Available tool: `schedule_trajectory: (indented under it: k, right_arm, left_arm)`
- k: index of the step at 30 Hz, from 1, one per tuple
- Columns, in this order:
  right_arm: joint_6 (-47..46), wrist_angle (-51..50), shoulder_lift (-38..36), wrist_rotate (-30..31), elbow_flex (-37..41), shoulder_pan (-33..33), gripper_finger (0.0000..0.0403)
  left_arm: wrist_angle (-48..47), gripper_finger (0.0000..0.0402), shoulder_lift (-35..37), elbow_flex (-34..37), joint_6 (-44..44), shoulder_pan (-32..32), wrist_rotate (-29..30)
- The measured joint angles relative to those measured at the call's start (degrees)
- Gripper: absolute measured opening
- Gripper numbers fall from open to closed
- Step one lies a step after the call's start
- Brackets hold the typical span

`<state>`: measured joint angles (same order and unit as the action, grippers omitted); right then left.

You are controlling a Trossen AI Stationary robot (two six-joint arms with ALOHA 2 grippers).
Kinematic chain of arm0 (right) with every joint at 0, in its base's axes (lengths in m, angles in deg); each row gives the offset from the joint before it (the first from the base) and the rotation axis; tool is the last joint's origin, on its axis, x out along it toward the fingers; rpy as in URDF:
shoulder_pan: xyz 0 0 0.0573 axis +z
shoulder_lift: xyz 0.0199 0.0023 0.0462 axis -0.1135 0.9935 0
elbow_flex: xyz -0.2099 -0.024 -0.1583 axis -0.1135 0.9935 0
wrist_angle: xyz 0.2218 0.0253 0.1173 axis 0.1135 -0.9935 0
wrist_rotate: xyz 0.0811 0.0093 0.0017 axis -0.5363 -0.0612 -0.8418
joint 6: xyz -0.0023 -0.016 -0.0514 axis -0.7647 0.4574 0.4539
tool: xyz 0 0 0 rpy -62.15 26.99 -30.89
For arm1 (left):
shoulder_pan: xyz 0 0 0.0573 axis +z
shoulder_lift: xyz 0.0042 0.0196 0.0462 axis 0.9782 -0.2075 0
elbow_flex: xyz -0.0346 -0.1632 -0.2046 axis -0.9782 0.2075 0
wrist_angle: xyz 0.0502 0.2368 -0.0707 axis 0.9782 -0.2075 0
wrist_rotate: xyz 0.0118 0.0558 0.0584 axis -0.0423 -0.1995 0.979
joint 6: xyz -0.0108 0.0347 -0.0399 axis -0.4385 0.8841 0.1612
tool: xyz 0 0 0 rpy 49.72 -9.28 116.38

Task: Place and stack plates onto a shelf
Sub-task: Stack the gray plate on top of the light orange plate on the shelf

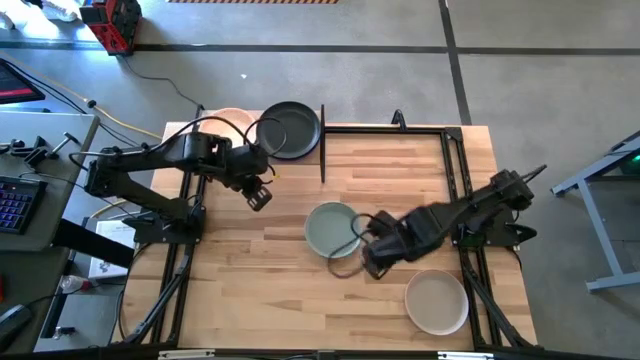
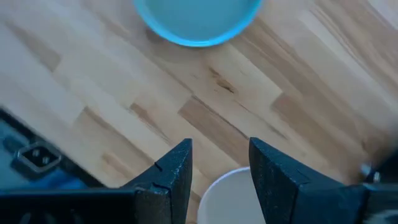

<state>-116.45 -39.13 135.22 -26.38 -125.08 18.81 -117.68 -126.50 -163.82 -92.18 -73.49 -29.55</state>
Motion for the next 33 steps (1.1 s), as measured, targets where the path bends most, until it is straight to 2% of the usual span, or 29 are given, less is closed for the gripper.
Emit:
schedule_trajectory:
  k: [5,9,20,33]
  right_arm:
    - [-16.47,-3.40,0.87,4.63,0.00,6.87,0.0137]
    - [-23.96,-4.19,3.44,5.07,0.00,10.89,0.0137]
    - [-31.60,-3.95,12.81,-3.90,0.00,14.54,0.0137]
    - [-41.94,-2.43,19.34,-6.92,0.00,18.66,0.0137]
  left_arm:
    - [0.43,0.0044,-0.48,0.02,-0.08,-0.15,0.03]
    - [0.92,0.0044,-0.99,0.02,-0.08,-0.11,0.03]
    - [4.05,0.0044,-1.25,0.02,2.02,-0.08,-2.38]
    - [4.15,0.0044,-1.25,0.02,2.90,-0.06,-2.68]
